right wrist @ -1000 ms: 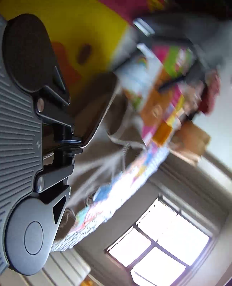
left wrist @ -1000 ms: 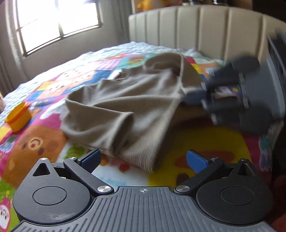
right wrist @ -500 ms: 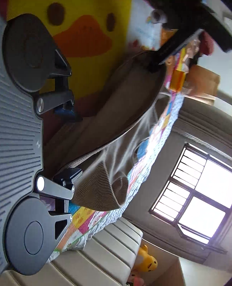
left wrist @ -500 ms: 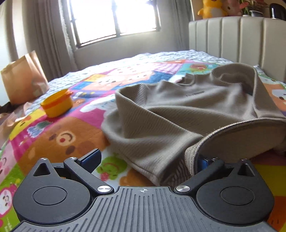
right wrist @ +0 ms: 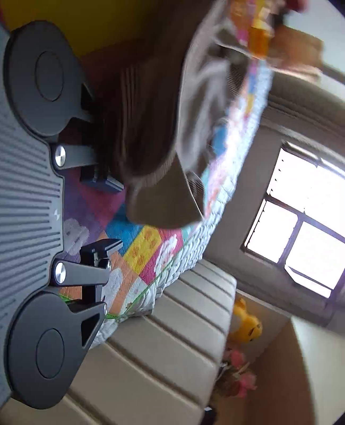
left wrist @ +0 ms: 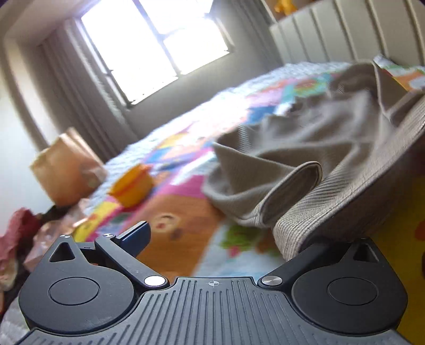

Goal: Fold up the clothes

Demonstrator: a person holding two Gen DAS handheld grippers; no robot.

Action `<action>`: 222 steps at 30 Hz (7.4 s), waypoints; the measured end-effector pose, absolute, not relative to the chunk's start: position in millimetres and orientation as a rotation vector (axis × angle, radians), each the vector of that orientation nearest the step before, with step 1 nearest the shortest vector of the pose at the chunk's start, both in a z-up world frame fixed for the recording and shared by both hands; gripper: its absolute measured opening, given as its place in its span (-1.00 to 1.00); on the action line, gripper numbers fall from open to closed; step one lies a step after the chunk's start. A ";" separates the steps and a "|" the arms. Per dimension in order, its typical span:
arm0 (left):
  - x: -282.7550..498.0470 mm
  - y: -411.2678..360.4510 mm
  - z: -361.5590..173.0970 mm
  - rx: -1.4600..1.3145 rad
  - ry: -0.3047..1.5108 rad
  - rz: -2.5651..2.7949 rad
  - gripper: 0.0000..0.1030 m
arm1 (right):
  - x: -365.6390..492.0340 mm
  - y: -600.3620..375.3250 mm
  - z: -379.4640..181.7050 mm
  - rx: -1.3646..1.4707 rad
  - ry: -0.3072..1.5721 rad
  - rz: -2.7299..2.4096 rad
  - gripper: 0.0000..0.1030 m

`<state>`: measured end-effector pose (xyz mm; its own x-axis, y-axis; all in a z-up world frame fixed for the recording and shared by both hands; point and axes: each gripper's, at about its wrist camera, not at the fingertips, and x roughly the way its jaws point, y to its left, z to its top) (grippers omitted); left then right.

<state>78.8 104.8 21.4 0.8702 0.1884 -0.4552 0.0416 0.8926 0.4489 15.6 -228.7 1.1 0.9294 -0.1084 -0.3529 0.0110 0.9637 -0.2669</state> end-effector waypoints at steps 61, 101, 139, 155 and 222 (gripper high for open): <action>-15.7 167.5 23.0 0.102 0.747 -0.290 1.00 | -88.2 -240.1 -14.1 -0.100 0.413 0.216 0.70; 73.8 210.6 -5.4 -0.197 0.608 -0.179 1.00 | 179.0 -193.3 177.5 -0.045 0.271 0.216 -0.79; 235.4 99.7 -5.0 -0.410 0.755 -0.326 0.64 | 148.7 -200.3 -65.8 0.325 0.655 0.369 1.00; 281.7 93.8 -7.7 -0.143 0.757 -0.166 -0.63 | 159.7 -196.7 -65.4 0.306 0.663 0.408 1.00; 133.7 228.7 -18.2 -0.271 0.736 -0.029 1.00 | 175.6 -142.7 72.4 0.094 0.498 0.241 -0.92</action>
